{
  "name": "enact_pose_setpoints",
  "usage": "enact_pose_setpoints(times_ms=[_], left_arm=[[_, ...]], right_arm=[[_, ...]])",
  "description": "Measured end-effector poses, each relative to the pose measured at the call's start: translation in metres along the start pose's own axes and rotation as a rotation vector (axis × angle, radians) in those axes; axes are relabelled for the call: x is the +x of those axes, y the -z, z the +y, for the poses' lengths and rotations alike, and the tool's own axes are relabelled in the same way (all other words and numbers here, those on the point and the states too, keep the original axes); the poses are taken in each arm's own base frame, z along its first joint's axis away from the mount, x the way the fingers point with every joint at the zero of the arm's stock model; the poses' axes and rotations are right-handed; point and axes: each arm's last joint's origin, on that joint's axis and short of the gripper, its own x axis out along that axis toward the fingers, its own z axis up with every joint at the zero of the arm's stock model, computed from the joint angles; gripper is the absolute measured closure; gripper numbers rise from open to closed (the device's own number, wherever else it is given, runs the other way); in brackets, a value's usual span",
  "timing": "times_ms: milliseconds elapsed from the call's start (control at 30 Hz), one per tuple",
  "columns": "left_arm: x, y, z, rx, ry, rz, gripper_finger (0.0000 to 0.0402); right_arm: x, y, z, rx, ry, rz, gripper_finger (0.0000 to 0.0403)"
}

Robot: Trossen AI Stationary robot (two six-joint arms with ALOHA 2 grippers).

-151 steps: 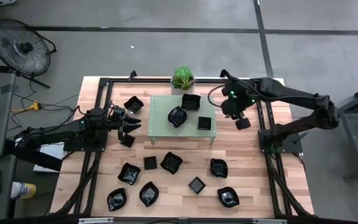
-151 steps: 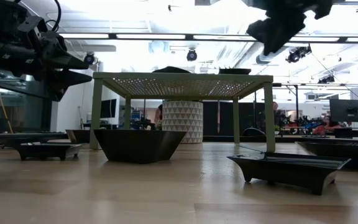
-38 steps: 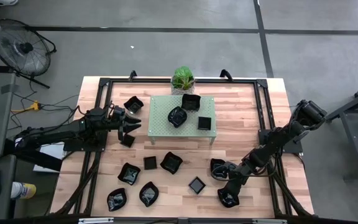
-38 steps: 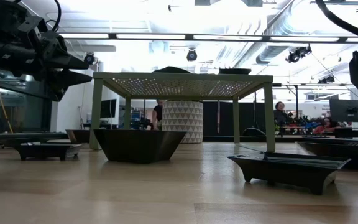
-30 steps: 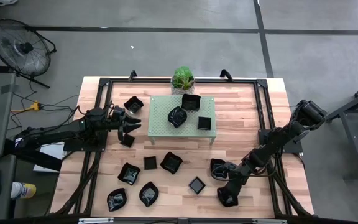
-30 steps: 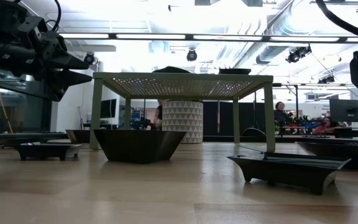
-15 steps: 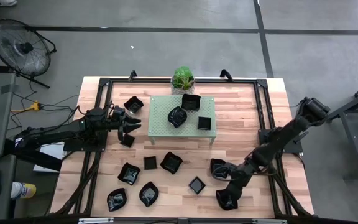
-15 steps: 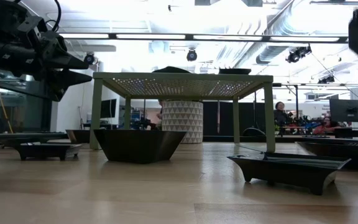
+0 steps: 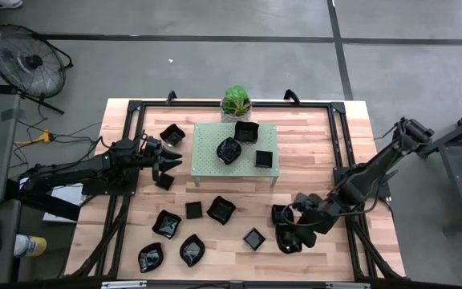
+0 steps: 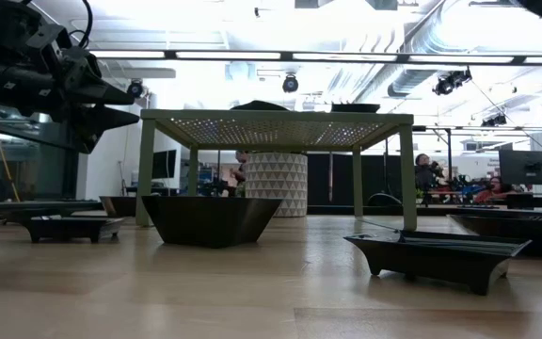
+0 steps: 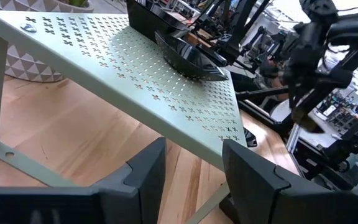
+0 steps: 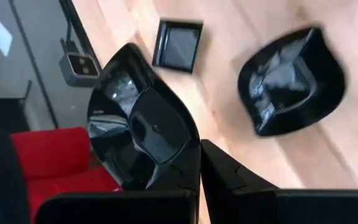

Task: Pick & Place Mini shaped plates
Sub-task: Stack the black leaf plate on the other black leaf plate on the shelf

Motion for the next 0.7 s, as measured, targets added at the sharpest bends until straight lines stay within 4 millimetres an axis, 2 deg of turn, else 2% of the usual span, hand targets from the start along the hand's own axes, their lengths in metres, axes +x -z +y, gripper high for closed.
enact_pose_setpoints(times_ms=[267, 533, 700], left_arm=[[-0.001, -0.001, 0.006, 0.024, -0.181, -0.080, 0.0245], [-0.001, -0.005, 0.006, 0.019, -0.226, -0.135, 0.0245], [-0.001, -0.006, 0.005, -0.104, -0.207, -0.167, 0.0245]], right_arm=[[-0.029, -0.013, 0.009, -0.088, 0.140, -0.162, 0.0403], [-0.053, -0.028, 0.008, -0.162, 0.315, -0.352, 0.0403], [-0.060, -0.048, 0.003, -0.215, 0.398, -0.395, 0.0403]])
